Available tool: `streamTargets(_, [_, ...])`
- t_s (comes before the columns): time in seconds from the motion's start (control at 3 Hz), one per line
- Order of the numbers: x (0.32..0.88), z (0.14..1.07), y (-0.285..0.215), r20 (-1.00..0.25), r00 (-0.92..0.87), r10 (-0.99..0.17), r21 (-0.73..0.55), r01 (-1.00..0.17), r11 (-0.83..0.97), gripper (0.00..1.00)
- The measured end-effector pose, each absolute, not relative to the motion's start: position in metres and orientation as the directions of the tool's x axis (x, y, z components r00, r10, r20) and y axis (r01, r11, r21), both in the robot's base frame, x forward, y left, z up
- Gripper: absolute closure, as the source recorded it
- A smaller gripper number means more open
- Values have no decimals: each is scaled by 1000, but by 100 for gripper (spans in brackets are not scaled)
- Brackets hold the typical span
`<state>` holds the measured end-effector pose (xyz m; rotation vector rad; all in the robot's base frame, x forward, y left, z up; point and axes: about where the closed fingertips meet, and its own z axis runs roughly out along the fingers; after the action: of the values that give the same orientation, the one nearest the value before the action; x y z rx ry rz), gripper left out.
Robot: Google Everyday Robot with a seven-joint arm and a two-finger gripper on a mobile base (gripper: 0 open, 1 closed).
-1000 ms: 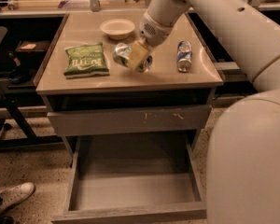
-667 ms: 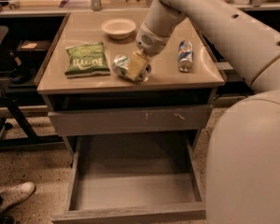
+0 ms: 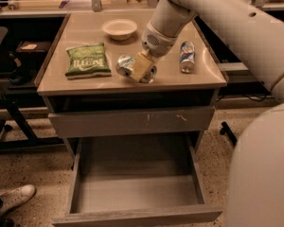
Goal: Place 7up can into middle drawer
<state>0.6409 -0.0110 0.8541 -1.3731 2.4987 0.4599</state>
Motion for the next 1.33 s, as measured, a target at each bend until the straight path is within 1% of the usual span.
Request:
streamTargets(0.67, [536, 857, -34, -325, -649, -688, 258, -761, 595, 100])
streamTargets(1.0, [522, 839, -40, -283, -660, -696, 274, -751, 601, 100])
streamTargets(1.33, [523, 840, -40, -284, -660, -696, 273, -751, 601, 100])
